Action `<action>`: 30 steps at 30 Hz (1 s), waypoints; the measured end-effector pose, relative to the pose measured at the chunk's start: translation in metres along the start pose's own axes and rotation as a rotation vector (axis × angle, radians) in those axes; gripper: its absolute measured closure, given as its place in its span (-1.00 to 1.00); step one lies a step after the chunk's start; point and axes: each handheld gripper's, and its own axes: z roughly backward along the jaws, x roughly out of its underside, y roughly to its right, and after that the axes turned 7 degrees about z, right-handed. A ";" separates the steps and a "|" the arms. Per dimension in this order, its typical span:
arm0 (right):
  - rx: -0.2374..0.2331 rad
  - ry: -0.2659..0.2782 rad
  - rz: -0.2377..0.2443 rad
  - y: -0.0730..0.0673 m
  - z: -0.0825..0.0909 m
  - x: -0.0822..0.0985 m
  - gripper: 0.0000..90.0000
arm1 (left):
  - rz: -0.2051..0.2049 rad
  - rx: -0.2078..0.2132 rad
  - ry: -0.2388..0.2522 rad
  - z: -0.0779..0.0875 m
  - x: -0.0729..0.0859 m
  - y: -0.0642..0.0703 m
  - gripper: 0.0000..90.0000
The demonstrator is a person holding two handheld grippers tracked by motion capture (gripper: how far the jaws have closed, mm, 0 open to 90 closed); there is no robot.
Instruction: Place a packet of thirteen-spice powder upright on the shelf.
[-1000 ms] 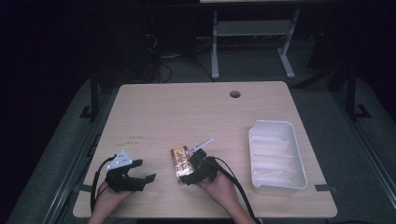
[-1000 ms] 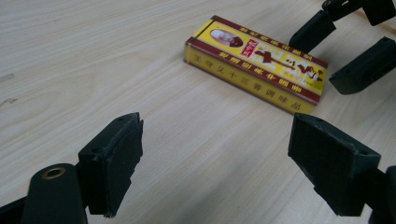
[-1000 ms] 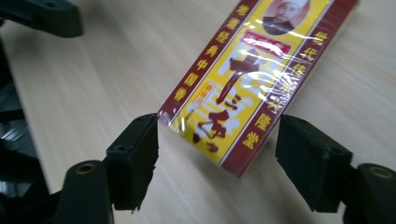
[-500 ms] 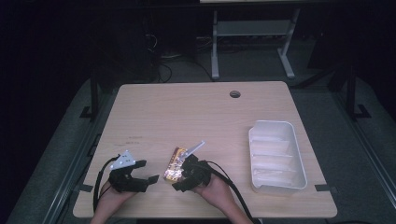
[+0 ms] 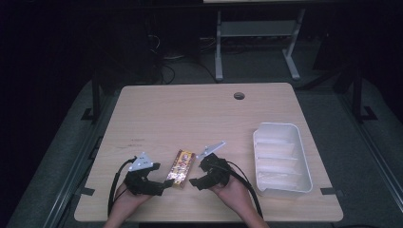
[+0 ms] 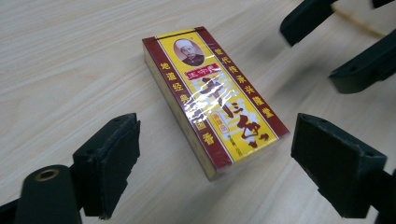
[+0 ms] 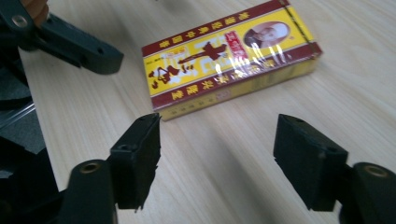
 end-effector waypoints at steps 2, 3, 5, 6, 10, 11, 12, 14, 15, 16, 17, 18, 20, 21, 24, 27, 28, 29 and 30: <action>0.017 0.007 -0.005 0.001 0.004 0.002 -0.39 | -0.004 -0.028 -0.014 -0.005 -0.002 0.004 -0.70; 0.021 0.008 -0.008 0.002 0.005 0.003 -0.39 | -0.001 -0.035 -0.018 -0.008 -0.002 0.006 -0.71; 0.024 0.014 -0.010 0.003 0.006 0.004 -0.40 | -0.004 -0.047 -0.029 -0.012 -0.004 0.009 -0.72; 0.026 0.017 -0.014 0.003 0.007 0.004 -0.41 | 0.001 -0.054 -0.031 -0.015 -0.005 0.011 -0.72; 0.042 0.025 -0.008 0.005 0.013 0.007 -0.44 | 0.003 -0.072 -0.045 -0.026 -0.010 0.017 -0.72; 0.042 0.025 -0.008 0.005 0.013 0.007 -0.44 | 0.000 -0.075 -0.047 -0.028 -0.012 0.018 -0.72; 0.047 0.028 -0.008 0.005 0.014 0.007 -0.44 | -0.002 -0.083 -0.051 -0.030 -0.013 0.019 -0.72; 0.053 0.033 -0.007 0.005 0.017 0.009 -0.44 | -0.008 -0.109 -0.063 -0.036 -0.015 0.021 -0.72; 0.062 0.036 -0.002 0.005 0.019 0.010 -0.44 | -0.011 -0.112 -0.069 -0.038 -0.015 0.021 -0.72; 0.067 0.037 -0.004 0.005 0.020 0.010 -0.45 | -0.010 -0.116 -0.072 -0.041 -0.016 0.022 -0.72; 0.072 0.041 -0.003 0.005 0.021 0.011 -0.45 | -0.005 -0.128 -0.082 -0.045 -0.017 0.022 -0.72; 0.075 0.043 -0.006 0.005 0.021 0.011 -0.45 | -0.005 -0.128 -0.082 -0.045 -0.017 0.022 -0.72; 0.080 0.049 -0.008 0.006 0.023 0.012 -0.45 | -0.017 -0.134 -0.097 -0.048 -0.017 0.023 -0.71; 0.080 0.049 -0.008 0.006 0.023 0.012 -0.45 | -0.017 -0.134 -0.097 -0.048 -0.017 0.023 -0.70; 0.090 0.055 -0.008 0.006 0.024 0.014 -0.46 | -0.028 -0.135 -0.120 -0.049 -0.017 0.023 -0.67; 0.094 0.061 -0.005 0.006 0.024 0.015 -0.46 | -0.034 -0.131 -0.142 -0.048 -0.015 0.020 -0.58; 0.094 0.061 -0.005 0.006 0.024 0.015 -0.46 | -0.037 -0.129 -0.143 -0.047 -0.014 0.019 -0.58; 0.098 0.063 -0.007 0.007 0.024 0.016 -0.46 | -0.042 -0.126 -0.149 -0.046 -0.014 0.018 -0.47; 0.098 0.063 -0.007 0.007 0.024 0.016 -0.46 | -0.044 -0.120 -0.151 -0.045 -0.014 0.017 -0.47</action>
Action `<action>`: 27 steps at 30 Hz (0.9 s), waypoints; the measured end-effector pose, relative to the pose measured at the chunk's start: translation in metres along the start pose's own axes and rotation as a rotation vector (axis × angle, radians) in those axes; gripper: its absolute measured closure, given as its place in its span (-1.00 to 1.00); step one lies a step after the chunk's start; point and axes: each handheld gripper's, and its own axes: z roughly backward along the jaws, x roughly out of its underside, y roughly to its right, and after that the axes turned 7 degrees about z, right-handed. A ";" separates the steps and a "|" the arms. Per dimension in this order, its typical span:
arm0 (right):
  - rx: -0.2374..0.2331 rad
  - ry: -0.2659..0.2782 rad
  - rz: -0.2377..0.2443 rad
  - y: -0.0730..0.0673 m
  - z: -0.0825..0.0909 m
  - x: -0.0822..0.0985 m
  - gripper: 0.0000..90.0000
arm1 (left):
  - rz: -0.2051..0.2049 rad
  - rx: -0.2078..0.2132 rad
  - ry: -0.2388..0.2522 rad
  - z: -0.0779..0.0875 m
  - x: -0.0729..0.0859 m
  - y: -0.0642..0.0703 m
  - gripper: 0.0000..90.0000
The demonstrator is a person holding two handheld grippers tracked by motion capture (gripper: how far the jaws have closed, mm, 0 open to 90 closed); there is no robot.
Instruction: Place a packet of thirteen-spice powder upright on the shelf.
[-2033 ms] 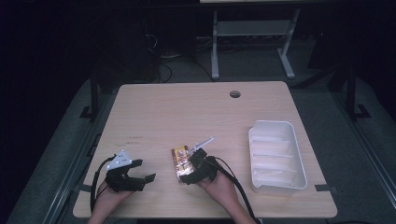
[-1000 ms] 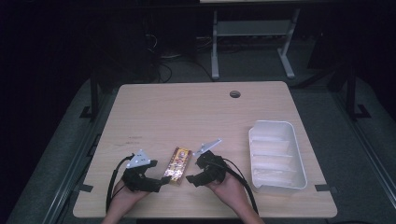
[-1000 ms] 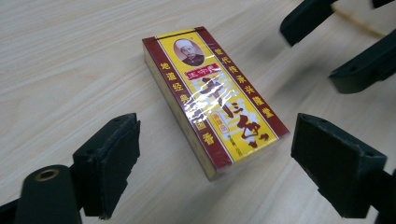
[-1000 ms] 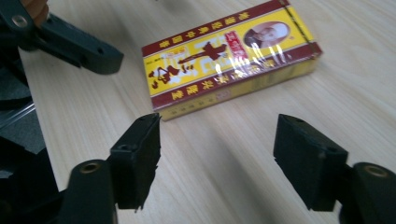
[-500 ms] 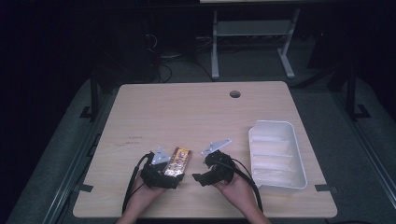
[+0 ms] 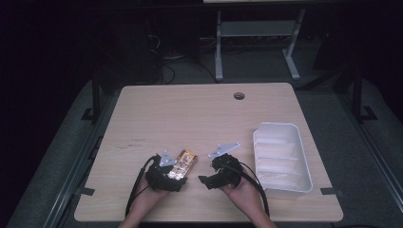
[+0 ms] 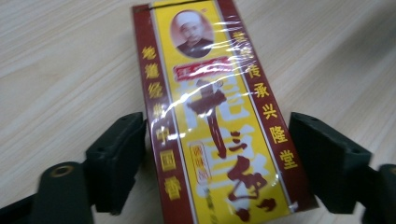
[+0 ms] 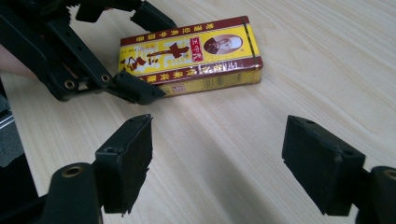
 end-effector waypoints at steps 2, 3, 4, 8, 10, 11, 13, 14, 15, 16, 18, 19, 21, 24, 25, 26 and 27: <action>0.001 0.002 -0.003 0.000 0.000 0.000 -0.46 | -0.002 0.003 -0.003 0.002 0.001 -0.002 -0.37; 0.002 0.001 -0.003 0.001 0.000 0.000 -0.46 | -0.003 0.007 -0.002 0.002 0.001 -0.003 -0.31; 0.003 0.001 -0.001 0.001 -0.001 0.001 -0.46 | -0.003 0.010 -0.005 0.003 0.001 -0.004 -0.31; 0.001 -0.003 -0.006 0.003 -0.002 0.002 -0.46 | -0.017 0.013 -0.006 0.004 0.001 -0.006 -0.28; -0.002 0.001 -0.007 0.003 -0.001 0.002 -0.46 | -0.032 0.014 -0.004 0.004 0.002 -0.005 -0.28; -0.003 0.002 -0.010 0.004 -0.001 0.002 -0.47 | -0.038 0.017 0.000 0.005 0.003 -0.005 -0.28; -0.009 0.000 -0.012 0.005 0.000 0.001 -0.49 | -0.046 0.029 0.022 0.008 0.005 -0.003 -0.28; -0.009 0.000 -0.012 0.005 0.000 0.001 -0.49 | -0.048 0.031 0.029 0.009 0.005 -0.002 -0.28; -0.009 0.000 -0.011 0.005 0.000 0.001 -0.50 | -0.052 0.034 0.039 0.011 0.005 -0.001 -0.28; -0.012 0.003 -0.019 0.005 0.001 0.000 -0.50 | -0.058 0.044 0.048 0.013 0.005 0.000 -0.28; -0.020 0.021 -0.025 0.007 0.005 -0.003 -0.53 | -0.082 0.059 0.073 0.019 0.004 0.006 -0.28; -0.020 0.021 -0.025 0.007 0.005 -0.003 -0.53 | -0.082 0.059 0.073 0.019 0.004 0.006 -0.28; -0.023 0.030 -0.032 0.008 0.008 -0.006 -0.54 | -0.094 0.069 0.094 0.023 0.005 0.010 -0.28; -0.021 0.031 -0.037 0.010 0.010 -0.008 -0.56 | -0.114 0.081 0.125 0.029 0.007 0.014 -0.28; -0.022 0.036 -0.043 0.011 0.012 -0.009 -0.56 | -0.118 0.083 0.130 0.031 0.007 0.016 -0.28; -0.022 0.036 -0.043 0.011 0.012 -0.009 -0.56 | -0.123 0.087 0.138 0.032 0.008 0.018 -0.28; -0.030 0.043 -0.047 0.012 0.014 -0.010 -0.56 | -0.126 0.092 0.143 0.033 0.008 0.020 -0.28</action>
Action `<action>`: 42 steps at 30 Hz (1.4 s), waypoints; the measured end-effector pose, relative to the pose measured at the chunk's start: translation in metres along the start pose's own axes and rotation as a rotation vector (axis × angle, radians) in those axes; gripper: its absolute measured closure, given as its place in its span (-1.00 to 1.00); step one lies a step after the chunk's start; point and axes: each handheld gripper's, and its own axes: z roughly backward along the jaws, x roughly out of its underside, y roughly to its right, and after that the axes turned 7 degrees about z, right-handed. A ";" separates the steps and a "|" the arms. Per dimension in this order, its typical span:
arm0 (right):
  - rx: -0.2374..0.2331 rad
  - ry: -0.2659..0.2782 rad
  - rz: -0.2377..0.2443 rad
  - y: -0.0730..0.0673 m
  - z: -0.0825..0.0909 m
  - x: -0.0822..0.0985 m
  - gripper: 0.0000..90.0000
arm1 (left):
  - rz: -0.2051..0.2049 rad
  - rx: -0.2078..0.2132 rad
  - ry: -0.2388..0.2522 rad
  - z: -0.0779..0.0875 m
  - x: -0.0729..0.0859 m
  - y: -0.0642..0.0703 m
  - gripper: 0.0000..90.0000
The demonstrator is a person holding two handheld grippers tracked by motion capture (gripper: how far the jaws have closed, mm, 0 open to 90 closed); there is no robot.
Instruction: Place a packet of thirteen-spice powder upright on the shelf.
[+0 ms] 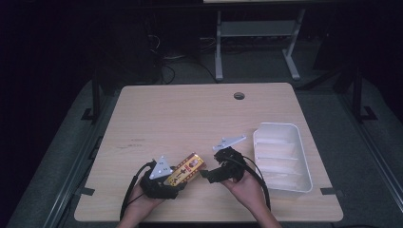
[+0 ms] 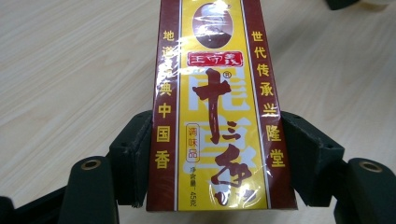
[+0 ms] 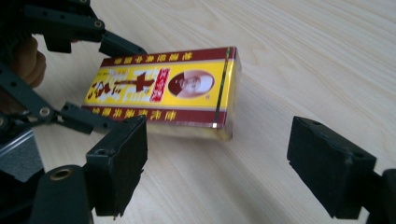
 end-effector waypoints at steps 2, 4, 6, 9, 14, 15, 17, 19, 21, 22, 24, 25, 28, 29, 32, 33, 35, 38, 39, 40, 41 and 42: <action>-0.002 -0.002 -0.003 0.000 0.000 -0.001 -0.57 | -0.016 0.009 0.012 0.002 0.000 0.004 -0.28; -0.009 -0.002 -0.006 0.000 0.001 -0.002 -0.57 | -0.027 0.020 0.020 0.002 -0.001 0.009 -0.28; -0.019 0.002 -0.010 0.000 0.001 -0.003 -0.54 | -0.047 0.021 0.027 0.002 -0.001 0.014 -0.28; -0.025 0.007 -0.014 0.001 0.002 -0.003 -0.54 | -0.064 0.029 0.040 0.003 -0.002 0.020 -0.28; -0.038 -0.002 -0.047 0.003 0.001 -0.003 -0.54 | -0.099 0.026 0.063 0.004 -0.005 0.028 -0.28; -0.038 -0.002 -0.047 0.003 0.001 -0.003 -0.54 | -0.099 0.026 0.063 0.004 -0.005 0.028 -0.28; -0.041 -0.003 -0.049 0.003 0.001 -0.003 -0.53 | -0.098 0.023 0.069 0.004 -0.005 0.029 -0.28; -0.043 -0.005 -0.053 0.003 0.001 -0.003 -0.53 | -0.099 0.023 0.073 0.005 -0.006 0.029 -0.28; -0.050 -0.004 -0.058 0.003 0.000 -0.003 -0.53 | -0.101 0.024 0.077 0.005 -0.006 0.029 -0.28; -0.052 -0.004 -0.061 0.003 0.000 -0.003 -0.53 | -0.102 0.023 0.078 0.005 -0.006 0.030 -0.28; -0.058 -0.003 -0.065 0.003 -0.001 -0.003 -0.53 | -0.101 0.020 0.086 0.005 -0.007 0.030 -0.28; -0.065 -0.003 -0.069 0.003 -0.001 -0.004 -0.53 | -0.105 0.017 0.089 0.005 -0.007 0.031 -0.28; -0.076 0.005 -0.083 0.003 -0.002 -0.004 -0.53 | -0.105 0.014 0.097 0.006 -0.008 0.031 -0.28; -0.078 0.006 -0.086 0.003 -0.002 -0.004 -0.53 | -0.108 0.009 0.102 0.006 -0.008 0.032 -0.28; -0.091 0.009 -0.098 0.004 -0.003 -0.005 -0.53 | -0.109 0.004 0.110 0.007 -0.009 0.032 -0.28; -0.100 0.010 -0.104 0.004 -0.003 -0.006 -0.53 | -0.107 0.002 0.115 0.007 -0.009 0.032 -0.28; -0.113 0.008 -0.115 0.004 -0.004 -0.006 -0.52 | -0.109 -0.001 0.118 0.008 -0.009 0.032 -0.28; -0.137 0.015 -0.125 0.004 -0.005 -0.007 -0.51 | -0.104 -0.006 0.135 0.009 -0.009 0.032 -0.28; -0.145 0.020 -0.134 0.005 -0.005 -0.007 -0.50 | -0.101 -0.011 0.139 0.010 -0.009 0.032 -0.28; -0.160 0.026 -0.145 0.006 -0.005 -0.007 -0.48 | -0.101 -0.013 0.143 0.011 -0.010 0.032 -0.28; -0.173 0.028 -0.155 0.006 -0.006 -0.006 -0.47 | -0.099 -0.014 0.146 0.011 -0.010 0.032 -0.28; -0.180 0.030 -0.162 0.007 -0.006 -0.006 -0.45 | -0.098 -0.016 0.149 0.011 -0.009 0.032 -0.28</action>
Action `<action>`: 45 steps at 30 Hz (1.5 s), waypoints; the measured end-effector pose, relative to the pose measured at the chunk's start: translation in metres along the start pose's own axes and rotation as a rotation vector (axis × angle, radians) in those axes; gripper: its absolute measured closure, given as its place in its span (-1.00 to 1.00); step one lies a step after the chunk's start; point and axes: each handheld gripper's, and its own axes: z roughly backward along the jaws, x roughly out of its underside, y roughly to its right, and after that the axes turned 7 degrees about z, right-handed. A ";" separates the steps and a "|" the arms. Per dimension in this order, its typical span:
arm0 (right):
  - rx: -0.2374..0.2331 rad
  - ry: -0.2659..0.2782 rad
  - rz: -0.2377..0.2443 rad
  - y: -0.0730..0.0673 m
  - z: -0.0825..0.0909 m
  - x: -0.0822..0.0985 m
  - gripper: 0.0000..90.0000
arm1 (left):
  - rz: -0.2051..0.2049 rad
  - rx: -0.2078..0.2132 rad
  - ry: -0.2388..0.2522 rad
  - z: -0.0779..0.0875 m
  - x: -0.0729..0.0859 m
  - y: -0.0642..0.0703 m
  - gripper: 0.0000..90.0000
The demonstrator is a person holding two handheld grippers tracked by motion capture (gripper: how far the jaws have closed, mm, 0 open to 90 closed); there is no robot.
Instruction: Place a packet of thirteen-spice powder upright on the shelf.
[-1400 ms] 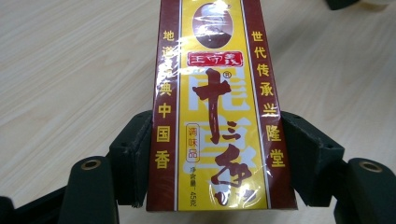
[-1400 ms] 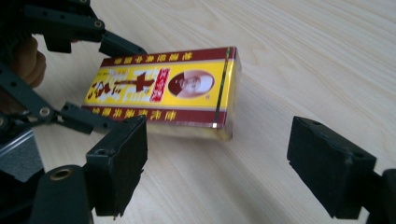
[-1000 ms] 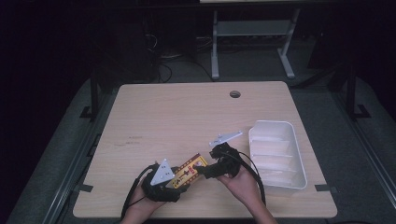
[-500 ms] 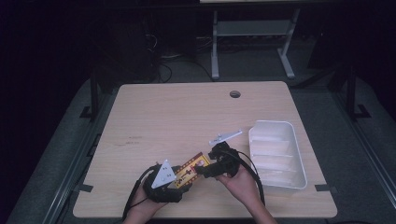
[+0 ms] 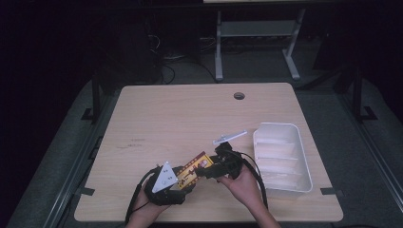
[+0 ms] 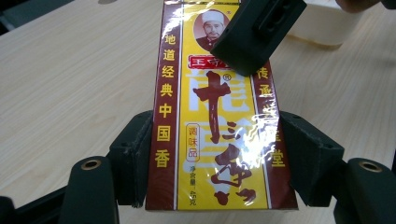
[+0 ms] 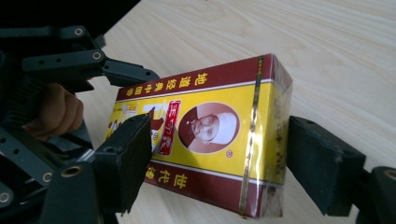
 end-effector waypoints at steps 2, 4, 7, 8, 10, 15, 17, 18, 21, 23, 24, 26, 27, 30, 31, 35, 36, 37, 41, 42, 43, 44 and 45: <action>-0.025 0.006 -0.004 0.000 -0.001 0.000 -0.38 | 0.002 -0.006 0.004 0.000 0.000 0.000 -0.28; -0.026 0.007 -0.011 -0.001 -0.001 0.000 -0.37 | 0.005 -0.005 0.006 0.000 0.000 0.000 -0.28; -0.028 0.015 -0.027 0.000 -0.001 0.000 -0.30 | 0.013 -0.007 0.007 0.000 0.000 0.000 -0.28; -0.025 0.020 -0.031 0.000 0.000 -0.001 -0.27 | 0.015 -0.007 0.005 0.000 0.001 -0.001 -0.28; -0.020 0.032 -0.033 -0.001 0.001 -0.001 -0.18 | 0.020 -0.007 -0.002 -0.001 0.001 -0.001 -0.29; -0.004 0.084 -0.007 -0.005 0.008 -0.003 0.11 | 0.026 -0.025 -0.013 -0.004 0.003 -0.001 -0.29; -0.008 0.107 -0.004 -0.007 0.010 -0.005 0.21 | 0.029 -0.028 -0.018 -0.005 0.003 -0.002 -0.29; -0.012 0.114 0.000 -0.008 0.011 -0.006 0.26 | 0.028 -0.031 -0.021 -0.006 0.003 -0.002 -0.29; -0.030 0.138 0.015 -0.013 0.013 -0.009 0.39 | 0.037 -0.033 -0.024 -0.007 0.004 -0.003 -0.29; -0.008 0.137 0.048 -0.018 0.013 -0.012 0.41 | 0.034 -0.039 -0.026 -0.008 0.004 -0.003 -0.29; -0.008 0.137 0.048 -0.018 0.013 -0.012 0.41 | 0.037 -0.040 -0.024 -0.008 0.004 -0.003 -0.29; -0.010 0.124 0.075 -0.022 0.012 -0.015 0.45 | 0.033 -0.037 -0.025 -0.009 0.004 -0.002 -0.32; -0.010 0.124 0.075 -0.022 0.012 -0.015 0.45 | 0.034 -0.034 -0.025 -0.009 0.004 -0.002 -0.32; -0.016 0.108 0.112 -0.027 0.013 -0.018 0.50 | 0.038 -0.019 -0.020 -0.010 0.004 -0.001 -0.35; -0.011 0.100 0.124 -0.029 0.014 -0.020 0.51 | 0.038 -0.013 -0.020 -0.010 0.004 -0.002 -0.36; -0.008 0.077 0.165 -0.031 0.016 -0.024 0.52 | 0.045 0.004 -0.018 -0.009 0.004 -0.002 -0.39; -0.008 0.070 0.170 -0.031 0.017 -0.025 0.52 | 0.045 0.008 -0.020 -0.009 0.004 -0.002 -0.39; 0.000 0.066 0.181 -0.031 0.017 -0.025 0.52 | 0.047 0.014 -0.020 -0.008 0.004 -0.003 -0.37; 0.019 0.035 0.214 -0.029 0.023 -0.028 0.52 | 0.067 0.024 -0.021 -0.008 0.006 -0.005 -0.38; 0.019 0.029 0.222 -0.028 0.026 -0.028 0.52 | 0.070 0.025 -0.022 -0.008 0.006 -0.006 -0.38; 0.024 0.026 0.230 -0.028 0.028 -0.029 0.52 | 0.074 0.027 -0.019 -0.008 0.006 -0.007 -0.38; 0.028 0.016 0.247 -0.027 0.031 -0.030 0.52 | 0.077 0.029 -0.018 -0.008 0.006 -0.007 -0.38; 0.028 0.016 0.247 -0.027 0.031 -0.030 0.52 | 0.082 0.032 -0.019 -0.008 0.006 -0.008 -0.38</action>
